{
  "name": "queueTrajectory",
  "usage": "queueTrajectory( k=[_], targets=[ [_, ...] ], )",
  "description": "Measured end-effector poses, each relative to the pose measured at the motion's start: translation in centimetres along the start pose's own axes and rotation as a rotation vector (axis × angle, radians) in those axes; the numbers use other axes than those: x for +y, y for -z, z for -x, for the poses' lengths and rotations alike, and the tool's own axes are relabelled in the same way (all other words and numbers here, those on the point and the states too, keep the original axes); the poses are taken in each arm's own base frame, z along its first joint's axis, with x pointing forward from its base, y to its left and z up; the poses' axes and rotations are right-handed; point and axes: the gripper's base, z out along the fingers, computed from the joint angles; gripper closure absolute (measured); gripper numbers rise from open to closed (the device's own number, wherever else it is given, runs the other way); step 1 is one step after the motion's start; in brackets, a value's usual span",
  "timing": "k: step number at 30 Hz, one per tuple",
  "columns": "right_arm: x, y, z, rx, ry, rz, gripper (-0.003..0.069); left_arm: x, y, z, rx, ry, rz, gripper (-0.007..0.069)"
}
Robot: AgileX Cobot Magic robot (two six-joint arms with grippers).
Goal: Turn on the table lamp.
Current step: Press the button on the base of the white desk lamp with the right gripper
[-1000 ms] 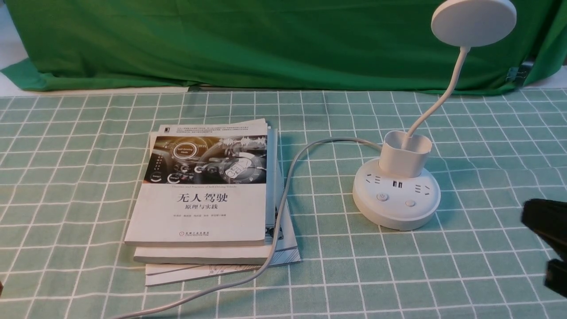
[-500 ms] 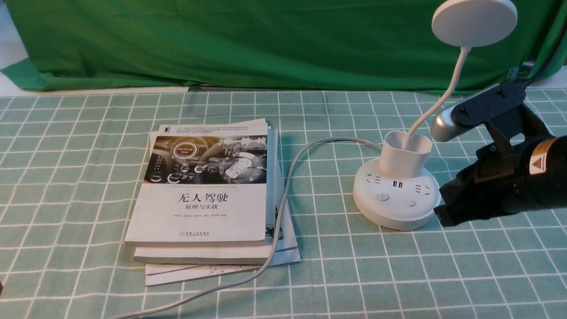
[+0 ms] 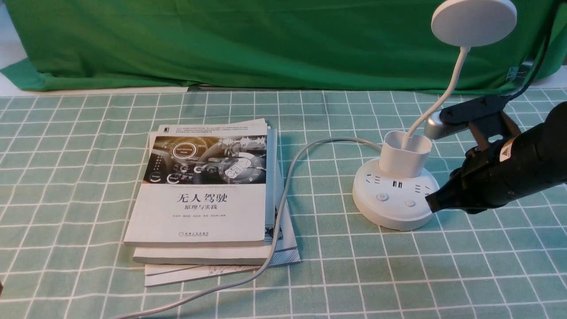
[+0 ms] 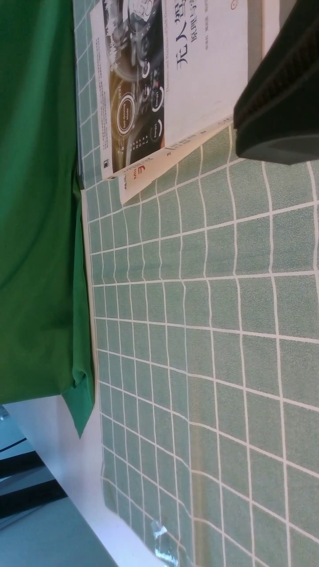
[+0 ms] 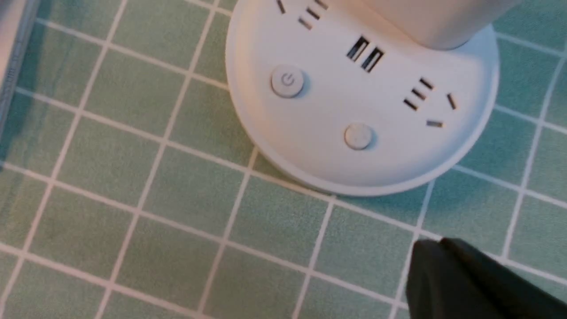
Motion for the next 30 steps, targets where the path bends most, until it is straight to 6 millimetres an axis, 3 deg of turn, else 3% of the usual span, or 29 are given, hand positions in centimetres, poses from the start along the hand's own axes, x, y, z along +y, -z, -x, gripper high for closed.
queueTrajectory(
  k=[10, 30],
  targets=[
    [-0.2, -3.5, 0.5, -0.048, -0.028, -0.004, 0.0629, 0.0, 0.0, 0.0, 0.000, -0.006, 0.001, 0.0603],
    [0.1, -6.7, 0.6, -0.076, -0.032, -0.001, 0.0629, 0.0, 0.0, 0.0, 0.000, 0.000, 0.000, 0.0603]
  ],
)
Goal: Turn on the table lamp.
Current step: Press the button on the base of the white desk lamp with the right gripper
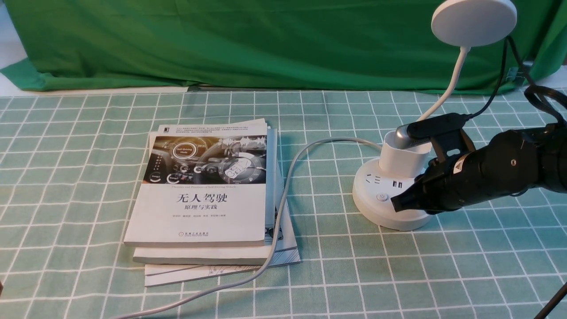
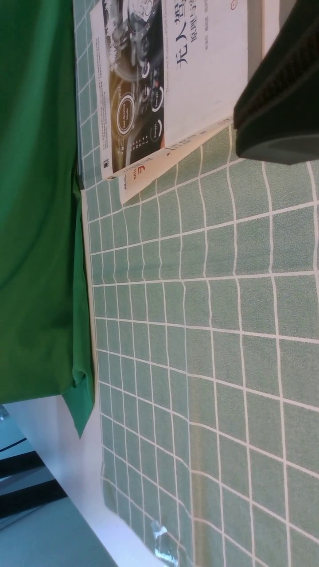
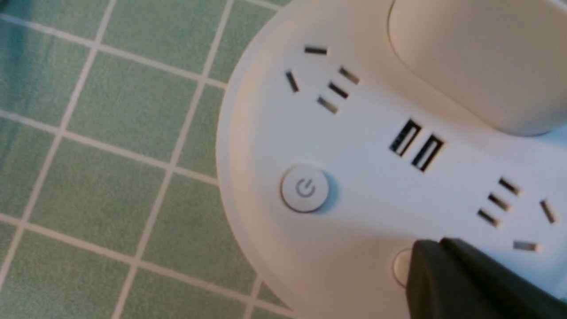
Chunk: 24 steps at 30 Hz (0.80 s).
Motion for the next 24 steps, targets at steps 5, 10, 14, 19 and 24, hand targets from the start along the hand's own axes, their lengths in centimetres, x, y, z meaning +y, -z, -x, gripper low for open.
queueTrajectory(
  k=[5, 10, 14, 19, 24],
  targets=[
    [0.0, -0.2, -0.1, 0.004, 0.000, 0.000, 0.0629, 0.0, 0.0, 0.0, 0.000, -0.006, 0.001, 0.0603],
    [0.0, -0.5, 0.1, 0.002, 0.000, -0.001, 0.0629, 0.0, 0.0, 0.0, 0.000, 0.000, 0.000, 0.0603],
    [0.0, -0.6, 0.1, 0.001, 0.000, -0.001, 0.0629, 0.0, 0.0, 0.0, 0.000, 0.000, 0.000, 0.0603],
    [-0.1, -1.0, 0.0, 0.011, -0.001, -0.001, 0.0626, 0.0, 0.0, 0.0, 0.000, 0.000, 0.000, 0.0603],
    [-0.1, -1.4, 0.0, 0.027, -0.002, 0.001, 0.0624, 0.0, 0.0, 0.0, 0.000, 0.000, 0.000, 0.0603]
  ],
)
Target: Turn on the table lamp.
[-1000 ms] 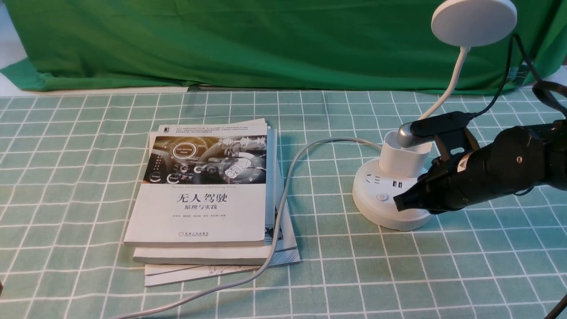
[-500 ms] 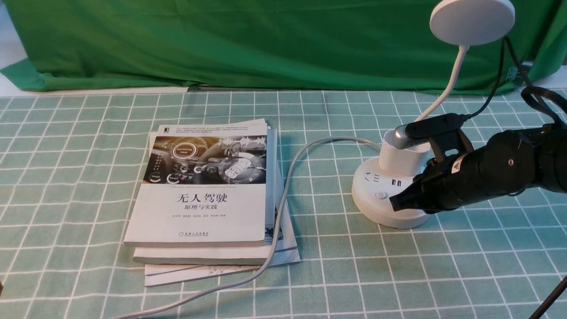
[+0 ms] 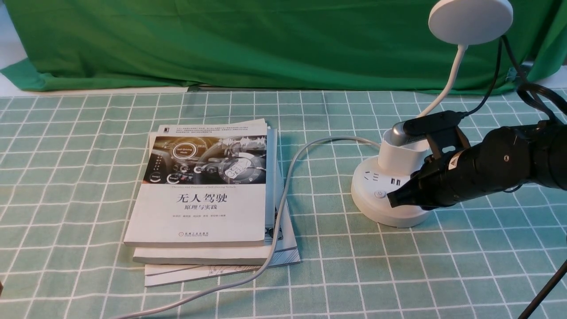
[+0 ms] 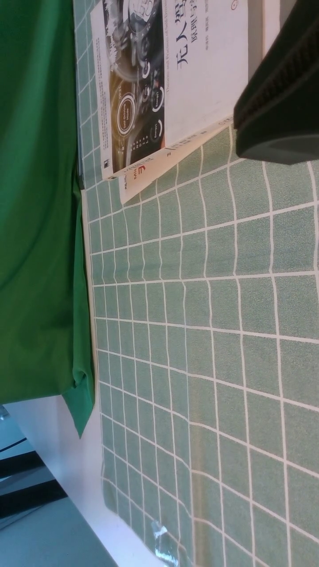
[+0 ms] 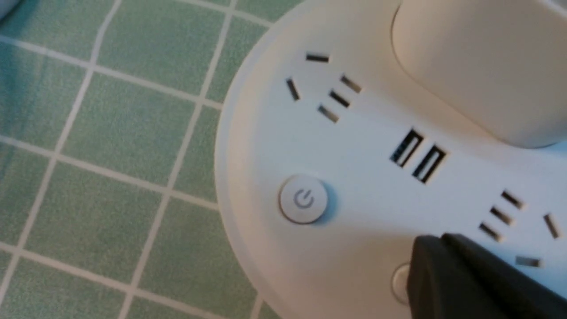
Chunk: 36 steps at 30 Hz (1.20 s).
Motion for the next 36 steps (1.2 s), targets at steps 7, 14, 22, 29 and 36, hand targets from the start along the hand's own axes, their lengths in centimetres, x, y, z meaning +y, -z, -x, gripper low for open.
queueTrajectory(
  k=[7, 14, 22, 29, 36],
  targets=[
    [0.1, 1.6, 0.1, -0.007, 0.002, 0.005, 0.0622, 0.0, 0.0, 0.0, 0.000, 0.000, 0.000, 0.0603],
    [0.5, 10.9, 1.7, -0.212, 0.012, 0.003, 0.0619, 0.0, 0.0, 0.0, 0.000, -0.006, 0.001, 0.0603],
    [1.0, 20.7, -2.9, -0.458, 0.013, -0.003, 0.0608, 0.0, 0.0, 0.0, 0.000, -0.006, 0.001, 0.0603],
    [1.6, 26.4, -9.4, -0.589, 0.031, 0.002, 0.0602, 0.0, 0.0, 0.0, 0.000, -0.006, 0.001, 0.0603],
    [1.9, 29.8, -14.5, -0.737, 0.056, -0.009, 0.0583, 0.0, 0.0, 0.0, 0.000, 0.000, 0.000, 0.0603]
  ],
)
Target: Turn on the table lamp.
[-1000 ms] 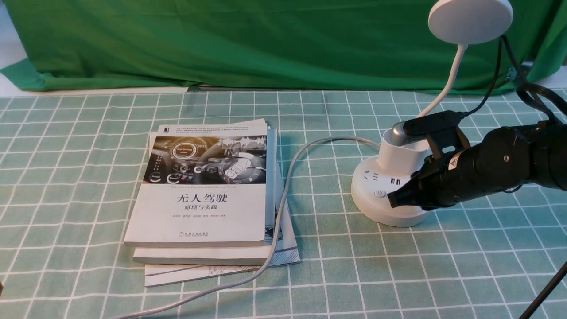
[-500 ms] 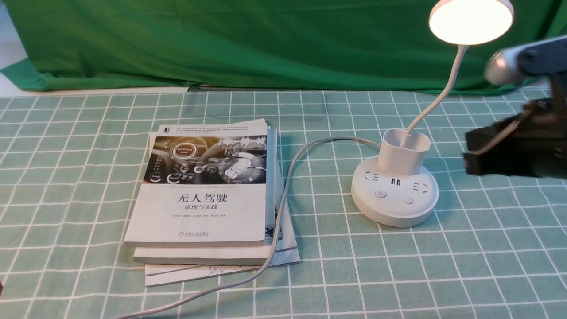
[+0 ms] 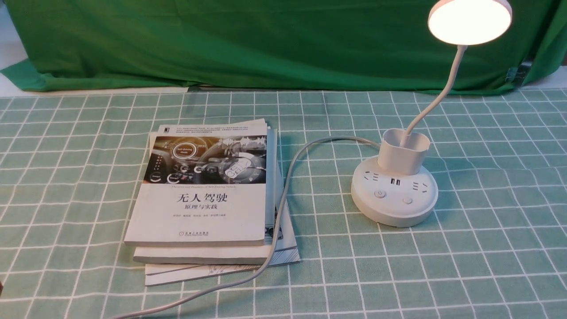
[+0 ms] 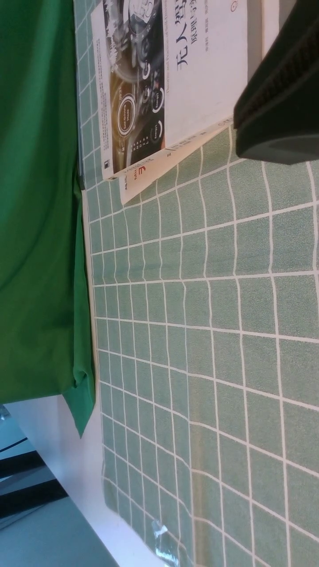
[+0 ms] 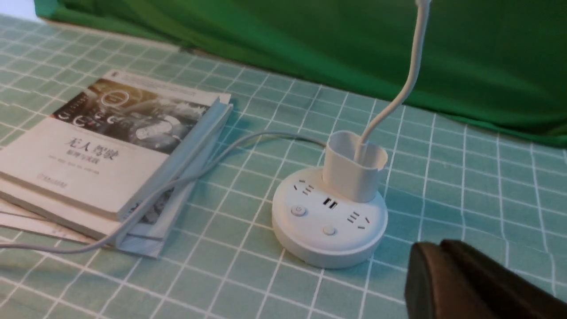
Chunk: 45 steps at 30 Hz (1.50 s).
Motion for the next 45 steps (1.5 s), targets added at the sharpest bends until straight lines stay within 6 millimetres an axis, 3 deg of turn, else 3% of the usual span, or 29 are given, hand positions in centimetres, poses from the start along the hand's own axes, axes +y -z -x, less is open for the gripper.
queueTrajectory(
  k=[6, 13, 25, 45],
  targets=[
    [0.1, 1.3, -2.6, -0.161, 0.004, -0.023, 0.0573, 0.0, 0.0, 0.0, 0.000, -0.006, 0.001, 0.0603],
    [-0.1, 0.3, -6.8, -0.291, 0.012, -0.076, 0.0561, 0.0, 0.0, 0.0, 0.000, 0.000, 0.000, 0.0603],
    [-2.0, -1.1, -13.6, -0.203, -0.078, -0.429, 0.0530, 0.0, 0.0, 0.0, 0.000, 0.000, 0.000, 0.0603],
    [-1.8, -1.4, -14.6, -0.120, -0.128, -0.397, 0.0477, 0.0, 0.0, 0.0, 0.000, 0.000, 0.000, 0.0603]
  ],
)
